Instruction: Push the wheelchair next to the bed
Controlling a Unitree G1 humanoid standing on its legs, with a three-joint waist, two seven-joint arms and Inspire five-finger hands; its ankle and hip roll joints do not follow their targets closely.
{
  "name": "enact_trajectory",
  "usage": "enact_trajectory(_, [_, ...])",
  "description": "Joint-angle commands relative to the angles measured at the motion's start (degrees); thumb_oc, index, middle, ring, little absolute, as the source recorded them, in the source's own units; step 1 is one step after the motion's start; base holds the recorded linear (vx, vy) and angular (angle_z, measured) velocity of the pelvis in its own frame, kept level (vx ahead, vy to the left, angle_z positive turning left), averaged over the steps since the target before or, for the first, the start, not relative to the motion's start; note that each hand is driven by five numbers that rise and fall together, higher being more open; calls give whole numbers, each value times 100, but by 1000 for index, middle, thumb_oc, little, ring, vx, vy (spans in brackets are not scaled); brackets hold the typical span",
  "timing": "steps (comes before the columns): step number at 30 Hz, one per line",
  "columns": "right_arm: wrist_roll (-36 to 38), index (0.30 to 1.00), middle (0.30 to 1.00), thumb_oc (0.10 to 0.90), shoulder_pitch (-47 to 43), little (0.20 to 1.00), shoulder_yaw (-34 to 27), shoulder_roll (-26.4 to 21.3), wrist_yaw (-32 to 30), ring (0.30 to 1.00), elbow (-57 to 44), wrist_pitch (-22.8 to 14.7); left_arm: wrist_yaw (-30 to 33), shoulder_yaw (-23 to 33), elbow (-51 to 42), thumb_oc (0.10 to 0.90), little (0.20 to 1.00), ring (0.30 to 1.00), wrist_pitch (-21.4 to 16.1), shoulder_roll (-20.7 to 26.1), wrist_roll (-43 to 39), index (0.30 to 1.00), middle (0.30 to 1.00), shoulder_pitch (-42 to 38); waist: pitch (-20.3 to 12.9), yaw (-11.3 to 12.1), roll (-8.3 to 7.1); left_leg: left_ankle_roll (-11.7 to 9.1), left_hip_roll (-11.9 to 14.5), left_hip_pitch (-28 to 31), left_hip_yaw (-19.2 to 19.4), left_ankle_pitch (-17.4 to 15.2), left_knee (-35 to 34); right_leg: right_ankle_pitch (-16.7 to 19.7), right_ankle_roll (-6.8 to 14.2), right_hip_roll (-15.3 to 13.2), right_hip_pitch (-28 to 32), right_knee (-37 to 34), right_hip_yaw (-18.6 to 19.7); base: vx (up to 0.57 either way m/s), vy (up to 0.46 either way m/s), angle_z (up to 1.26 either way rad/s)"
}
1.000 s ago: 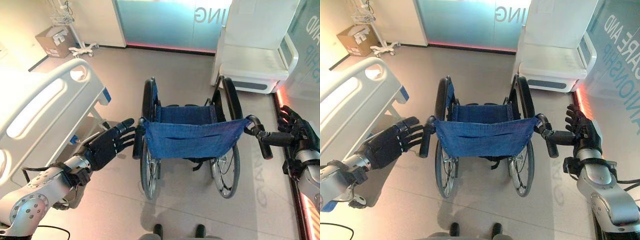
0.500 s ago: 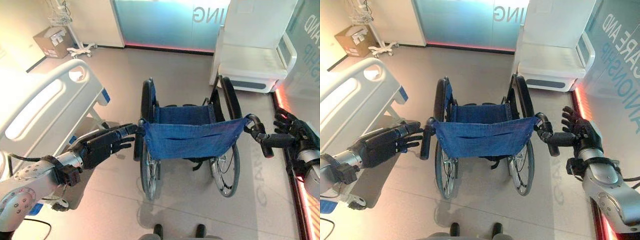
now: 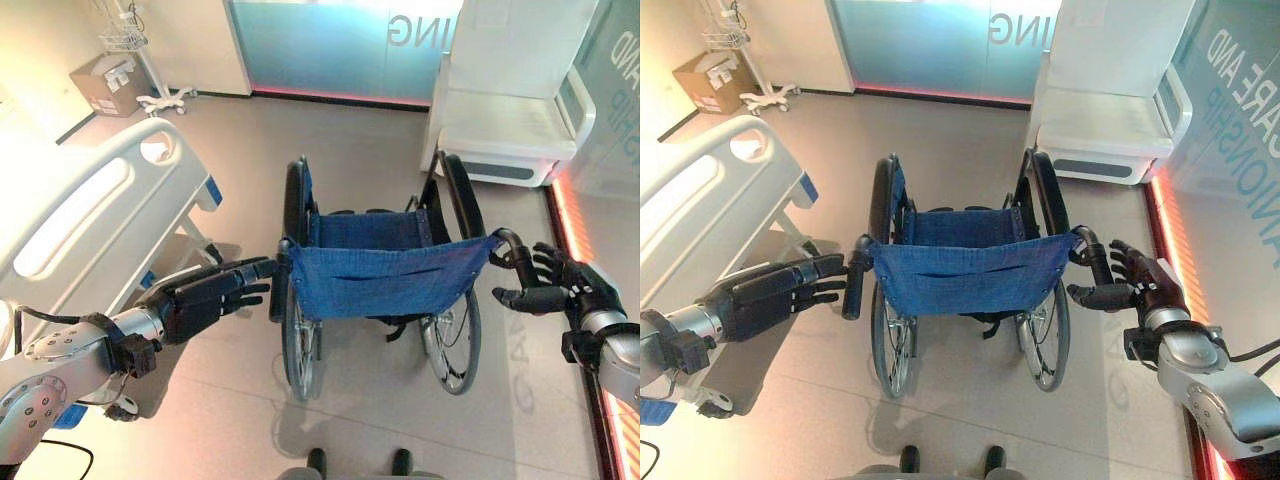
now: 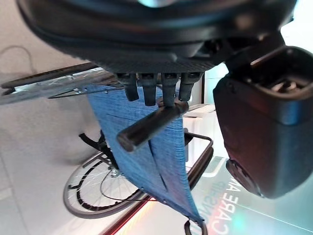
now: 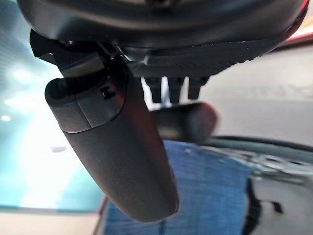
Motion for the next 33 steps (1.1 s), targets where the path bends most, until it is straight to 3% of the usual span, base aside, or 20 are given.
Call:
enact_trajectory(1, [-135, 900, 900, 800, -1082, 900, 52, -651, 187, 900, 66, -388, -208, -383, -61, 800, 900, 900, -300, 416, -295, 900, 900, -368, -126, -12, -75, -127, 36, -234, 215, 108, 19, 13, 240, -227, 197, 9, -213, 0, 0, 0])
enact_trajectory(10, [-101, 900, 900, 800, -1422, 900, 427, -659, 376, 900, 615, -415, -358, -691, 124, 800, 900, 900, -282, 488, -350, 900, 900, -668, -126, 47, -85, -127, 29, -226, 165, 108, 19, 7, 245, -234, 221, 9, -258, 36, -3, 0])
enact_trajectory(11, [-70, 867, 867, 778, -1450, 867, 452, -662, 341, 867, 690, -420, -372, -734, 138, 800, 900, 900, -268, 506, -363, 900, 900, -713, -127, 52, -88, -124, 29, -220, 159, 106, 19, 7, 244, -234, 227, 9, -266, 46, -9, 1])
enact_trajectory(12, [-65, 484, 484, 522, -1521, 484, 501, -653, 338, 484, 811, -465, -395, -773, 177, 800, 900, 900, -260, 530, -379, 900, 900, -766, -126, 60, -85, -120, 27, -214, 154, 106, 19, 7, 240, -233, 234, 9, -274, 48, -9, 1])
enact_trajectory(15, [16, 300, 300, 400, -1803, 300, 665, -648, 155, 300, 1097, -585, -395, -930, 267, 800, 900, 900, -249, 594, -453, 900, 900, -948, -122, 77, -79, -119, 25, -199, 141, 102, 19, 4, 234, -234, 249, 9, -285, 42, -3, 1])
enact_trajectory(26, [-177, 300, 300, 400, -2219, 300, 864, -585, 87, 300, 1544, -408, -237, -1128, 432, 800, 900, 900, -183, 622, -715, 900, 900, -1294, -163, 111, -70, -111, 10, -180, 88, 86, 19, -21, 227, -229, 272, 9, -278, 29, 2, 1])
enact_trajectory(33, [-369, 300, 300, 400, -2281, 300, 982, -342, 130, 300, 1767, -390, 152, -1279, 614, 800, 900, 900, -315, 368, -1026, 900, 900, -1576, -146, 113, -78, -105, 15, -168, 86, 81, 19, -28, 218, -231, 284, 9, -284, 6, -2, 1])
